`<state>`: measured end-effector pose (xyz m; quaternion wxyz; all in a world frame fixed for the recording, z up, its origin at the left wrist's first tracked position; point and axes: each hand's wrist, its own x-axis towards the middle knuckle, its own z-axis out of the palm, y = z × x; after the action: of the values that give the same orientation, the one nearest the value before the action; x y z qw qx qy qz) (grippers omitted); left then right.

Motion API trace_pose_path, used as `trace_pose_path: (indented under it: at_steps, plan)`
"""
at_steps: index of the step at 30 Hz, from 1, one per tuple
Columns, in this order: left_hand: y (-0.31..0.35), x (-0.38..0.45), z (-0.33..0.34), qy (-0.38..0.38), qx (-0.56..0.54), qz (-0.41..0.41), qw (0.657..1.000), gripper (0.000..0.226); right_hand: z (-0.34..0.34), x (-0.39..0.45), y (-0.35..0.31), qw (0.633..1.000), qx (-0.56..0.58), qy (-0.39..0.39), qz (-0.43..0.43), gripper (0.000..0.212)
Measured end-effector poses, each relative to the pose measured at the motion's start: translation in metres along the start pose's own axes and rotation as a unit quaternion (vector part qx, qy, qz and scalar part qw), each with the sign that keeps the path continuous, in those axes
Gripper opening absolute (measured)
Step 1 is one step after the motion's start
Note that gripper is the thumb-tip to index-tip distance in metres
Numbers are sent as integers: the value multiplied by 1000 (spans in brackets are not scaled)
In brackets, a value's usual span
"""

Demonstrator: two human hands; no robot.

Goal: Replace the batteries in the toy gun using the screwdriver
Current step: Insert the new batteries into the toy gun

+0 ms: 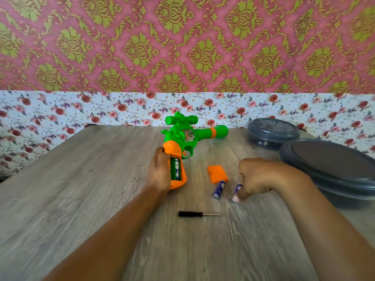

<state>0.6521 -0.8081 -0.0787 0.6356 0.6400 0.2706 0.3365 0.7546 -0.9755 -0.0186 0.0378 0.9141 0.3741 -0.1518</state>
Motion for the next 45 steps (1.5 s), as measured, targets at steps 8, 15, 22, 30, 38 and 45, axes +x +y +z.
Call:
trace_pose_path:
  at_steps: [8,15,22,30,38,45]
  plan:
    - [-1,0,-3,-5,-5,-10,1000,25,-2,-9,-8,1000,-2,12,-3,40]
    - [-9,6,-1,-4,-33,-18,999,76,17,7,-50,941,74,254,-213,27]
    - [-11,7,-1,-14,-26,32,999,67,45,21,-77,900,154,271,-305,35]
    - [-7,2,-3,-5,1,26,1000,75,56,27,-79,882,192,284,-323,20]
    - [-9,0,-1,16,39,22,999,66,49,43,-92,857,321,337,-218,18]
    - [-5,-5,3,-16,26,56,998,51,43,57,-94,818,401,399,-100,30]
